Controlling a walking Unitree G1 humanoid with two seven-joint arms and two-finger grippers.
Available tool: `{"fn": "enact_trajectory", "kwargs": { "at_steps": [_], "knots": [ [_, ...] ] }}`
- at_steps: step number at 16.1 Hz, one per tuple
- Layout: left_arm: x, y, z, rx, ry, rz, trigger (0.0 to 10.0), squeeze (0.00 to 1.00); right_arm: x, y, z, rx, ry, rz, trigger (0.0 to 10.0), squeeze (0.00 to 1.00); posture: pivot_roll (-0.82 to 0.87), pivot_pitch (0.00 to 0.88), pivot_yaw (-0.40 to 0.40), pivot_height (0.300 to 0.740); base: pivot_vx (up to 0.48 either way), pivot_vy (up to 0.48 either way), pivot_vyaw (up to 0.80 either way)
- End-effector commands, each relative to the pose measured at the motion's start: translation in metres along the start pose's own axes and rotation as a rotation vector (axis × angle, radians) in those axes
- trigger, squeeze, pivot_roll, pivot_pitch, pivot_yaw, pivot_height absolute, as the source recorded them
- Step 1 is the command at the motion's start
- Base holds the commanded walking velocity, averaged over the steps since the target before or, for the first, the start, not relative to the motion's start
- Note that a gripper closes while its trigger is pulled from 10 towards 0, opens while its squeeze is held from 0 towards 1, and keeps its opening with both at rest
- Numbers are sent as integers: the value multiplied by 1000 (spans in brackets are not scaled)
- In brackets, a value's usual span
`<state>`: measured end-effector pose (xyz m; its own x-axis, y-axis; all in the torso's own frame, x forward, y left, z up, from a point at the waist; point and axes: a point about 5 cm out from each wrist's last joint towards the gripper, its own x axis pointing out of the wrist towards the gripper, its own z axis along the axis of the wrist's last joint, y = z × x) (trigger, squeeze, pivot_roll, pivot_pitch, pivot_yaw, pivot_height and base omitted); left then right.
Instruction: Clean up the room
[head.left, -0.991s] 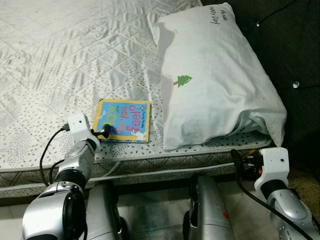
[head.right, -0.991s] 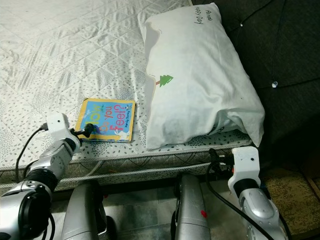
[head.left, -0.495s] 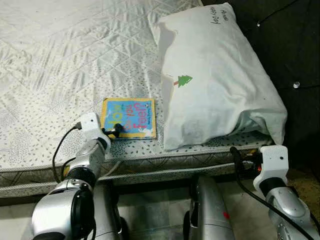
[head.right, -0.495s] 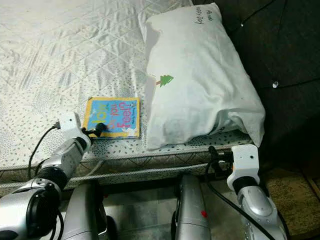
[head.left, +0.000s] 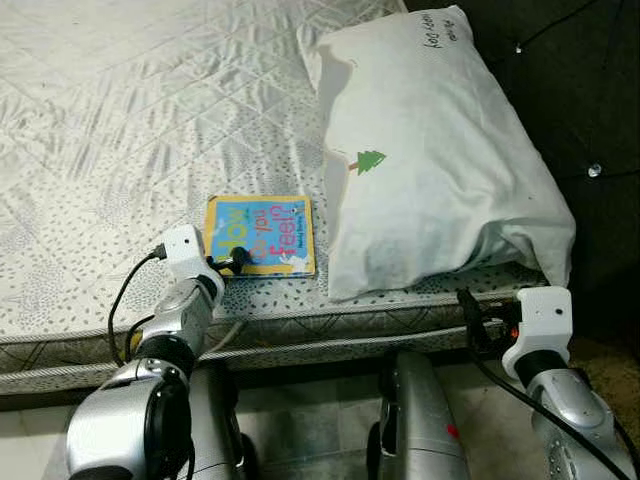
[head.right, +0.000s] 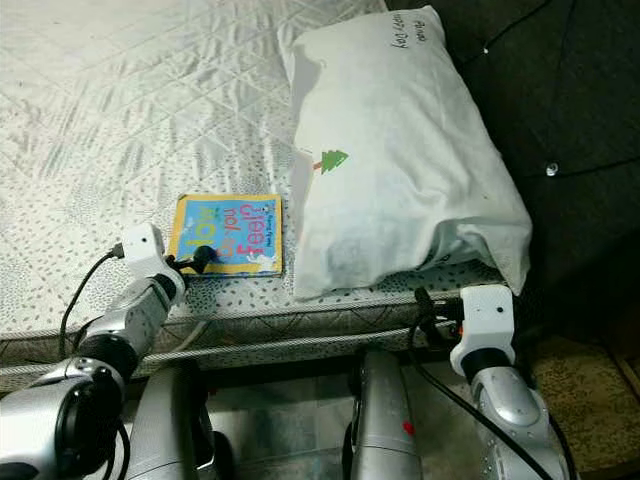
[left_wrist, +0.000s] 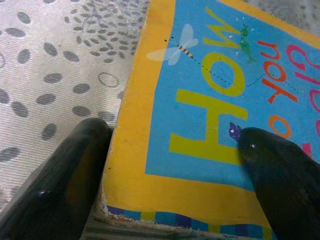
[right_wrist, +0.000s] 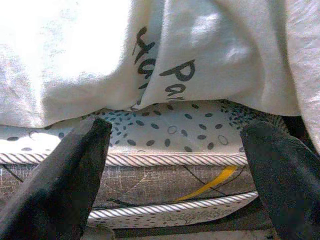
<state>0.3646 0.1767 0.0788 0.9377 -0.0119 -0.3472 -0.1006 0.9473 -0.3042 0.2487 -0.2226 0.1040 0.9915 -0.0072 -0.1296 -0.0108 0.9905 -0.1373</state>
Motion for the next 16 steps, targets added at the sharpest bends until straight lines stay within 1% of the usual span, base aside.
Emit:
{"fn": "enact_trajectory", "kwargs": {
  "at_steps": [1, 3, 4, 5, 6, 7, 8, 10, 11, 12, 13, 14, 15, 16],
  "knots": [
    [-3, 0, -14, -17, 24, -17, 10000, 0, -1, 2, -4, 7, 11, 0, 10000, 0, -203, 187, 19, 541, 0, 0, 0],
    [-11, 4, -27, -64, 8, 4, 10000, 0, 2, 3, -5, 13, 8, 0, 10000, 0, -190, 179, 25, 541, 0, 0, 0],
    [-13, 5, -29, -69, 3, 11, 10000, 0, 2, 4, -5, 13, 8, 1, 10000, 0, -190, 179, 25, 541, 0, 0, 0],
    [-27, 6, -40, -85, -13, 34, 10000, 0, 4, 5, -6, 19, 6, 1, 10000, 0, -175, 168, 30, 541, 0, 0, 0],
    [-34, 5, -44, -81, -20, 33, 10000, 0, 6, 6, -6, 22, 5, 2, 10000, 0, -168, 161, 30, 541, 0, 0, 0],
    [-46, 4, -45, -70, -41, 33, 10000, 0, 10, 8, -7, 28, 1, 4, 10000, 0, -154, 147, 33, 541, 0, 0, 0],
    [-53, 4, -44, -60, -56, 36, 10000, 0, 12, 10, -7, 35, -5, 7, 10000, 0, -148, 141, 35, 541, 0, 0, 0],
    [-61, 6, -43, -47, -72, 35, 10000, 0, 17, 14, -6, 47, -14, 12, 10000, 0, -128, 118, 39, 541, 0, 0, 0],
    [-71, 8, -39, -18, -104, 26, 10000, 0, 25, 20, -4, 68, -31, 21, 10000, 0, -107, 92, 45, 541, 0, 0, 0],
    [-74, 8, -38, -18, -127, 18, 10000, 0, 27, 23, -2, 80, -38, 24, 10000, 0, -99, 82, 46, 541, 0, 0, 0],
    [-79, 7, -34, -11, -163, -4, 10000, 0, 32, 27, 2, 115, -50, 28, 10000, 0, -88, 65, 46, 541, 0, 0, 0],
    [-83, 3, -30, -3, -177, -28, 10000, 0, 38, 32, 5, 140, -60, 32, 10000, 0, -75, 35, 46, 541, 0, 0, 0],
    [-89, -5, -22, 31, -230, -89, 10000, 0, 45, 42, 14, 189, -85, 50, 10000, 0, -67, 9, 47, 541, 0, 0, 0],
    [-94, -10, -16, 70, -252, -116, 10000, 0, 48, 45, 17, 209, -97, 58, 10000, 0, -64, 0, 48, 541, 0, 0, 0]
  ]
}}
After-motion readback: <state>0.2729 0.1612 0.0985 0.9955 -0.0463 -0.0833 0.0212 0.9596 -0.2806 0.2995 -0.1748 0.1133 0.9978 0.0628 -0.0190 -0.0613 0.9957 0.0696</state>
